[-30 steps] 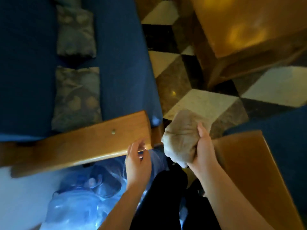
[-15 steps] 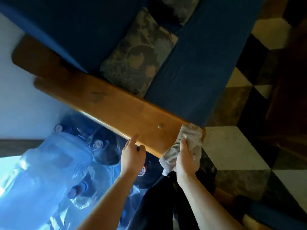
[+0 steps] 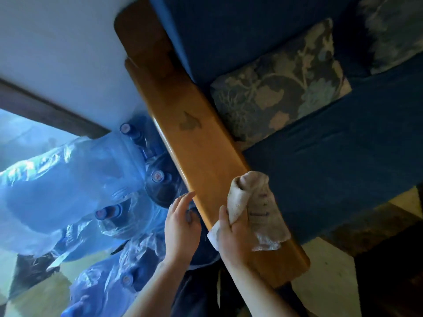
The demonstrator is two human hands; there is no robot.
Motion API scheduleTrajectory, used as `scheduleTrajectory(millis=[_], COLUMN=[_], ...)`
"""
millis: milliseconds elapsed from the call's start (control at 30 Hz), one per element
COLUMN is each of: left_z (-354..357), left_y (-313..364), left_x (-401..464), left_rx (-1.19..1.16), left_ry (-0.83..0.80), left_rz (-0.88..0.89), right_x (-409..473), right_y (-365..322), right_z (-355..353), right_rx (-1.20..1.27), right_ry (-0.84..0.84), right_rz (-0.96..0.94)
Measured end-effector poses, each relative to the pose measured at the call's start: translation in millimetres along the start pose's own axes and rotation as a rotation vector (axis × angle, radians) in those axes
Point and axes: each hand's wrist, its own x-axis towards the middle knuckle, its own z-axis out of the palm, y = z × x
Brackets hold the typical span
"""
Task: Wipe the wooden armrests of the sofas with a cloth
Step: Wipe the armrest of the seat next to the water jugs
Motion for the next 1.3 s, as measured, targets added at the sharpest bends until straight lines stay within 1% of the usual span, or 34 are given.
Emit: scheduleTrajectory(millis=[67, 100, 133, 200, 300, 400, 500, 567, 667, 733, 833, 867, 933, 1033, 1100, 1200, 1300], left_z=[10.9, 16.0, 20.1, 23.3, 23.2, 23.3, 28.1, 30.3, 28.9, 24.2, 16.1, 13.5, 8.8, 5.5, 6.9, 9.2, 6.6], left_y=[8.2, 11.7, 16.1, 23.1, 25.6, 20.0, 7.2, 3.7, 0.1, 1.2, -2.0, -2.7, -2.3, -5.3, -5.4, -7.7, -15.1], left_x=[18.8, 28.3, 36.1, 47.9, 56.6, 65.7, 83.0, 96.8, 122.0, 136.3, 159.2, 166.0, 178.0, 191.5, 197.3, 202.1, 203.5], left_rx=[0.016, 0.007, -0.016, -0.068, -0.139, -0.220, -0.243, -0.260, -0.233, -0.209, -0.185, -0.194, -0.231, -0.294, -0.322, -0.370, -0.470], left_ry=[0.024, 0.041, 0.060, 0.111, 0.159, 0.225, 0.259, 0.250, 0.234, 0.239, 0.250, 0.244, 0.213, 0.178, 0.173, 0.144, 0.105], left_rz=[-0.004, -0.042, -0.096, -0.181, -0.224, -0.251, -0.233, -0.243, -0.302, -0.298, -0.277, -0.282, -0.320, -0.366, -0.372, -0.359, -0.345], right_x=[10.7, 18.6, 26.3, 40.6, 59.5, 77.9, 91.4, 99.0, 114.0, 127.0, 155.6, 165.2, 183.9, 211.8, 230.4, 249.0, 259.3], right_y=[2.4, 9.7, 15.1, 22.3, 25.6, 27.5, 26.7, 13.0, -20.4, -47.8, -89.6, -101.1, -118.9, -136.0, -142.4, -155.9, -171.4], right_z=[2.7, 4.9, 6.0, 7.6, 7.8, 12.2, 30.2, 43.2, 68.7, 82.6, 99.7, 101.9, 102.6, 100.3, 99.0, 100.6, 110.2], right_rx=[-0.384, -0.544, -0.635, -0.715, -0.800, -0.812, -0.766, -0.656, -0.418, -0.197, 0.154, 0.218, 0.260, 0.188, 0.099, 0.032, 0.034], right_ry=[0.049, 0.040, -0.004, -0.069, -0.054, -0.061, 0.041, 0.136, 0.286, 0.354, 0.264, 0.208, 0.092, -0.061, -0.169, -0.306, -0.525], right_rz=[-0.274, -0.408, -0.487, -0.546, -0.672, -0.768, -0.786, -0.741, -0.633, -0.490, -0.276, -0.233, -0.182, -0.173, -0.184, -0.221, -0.248])
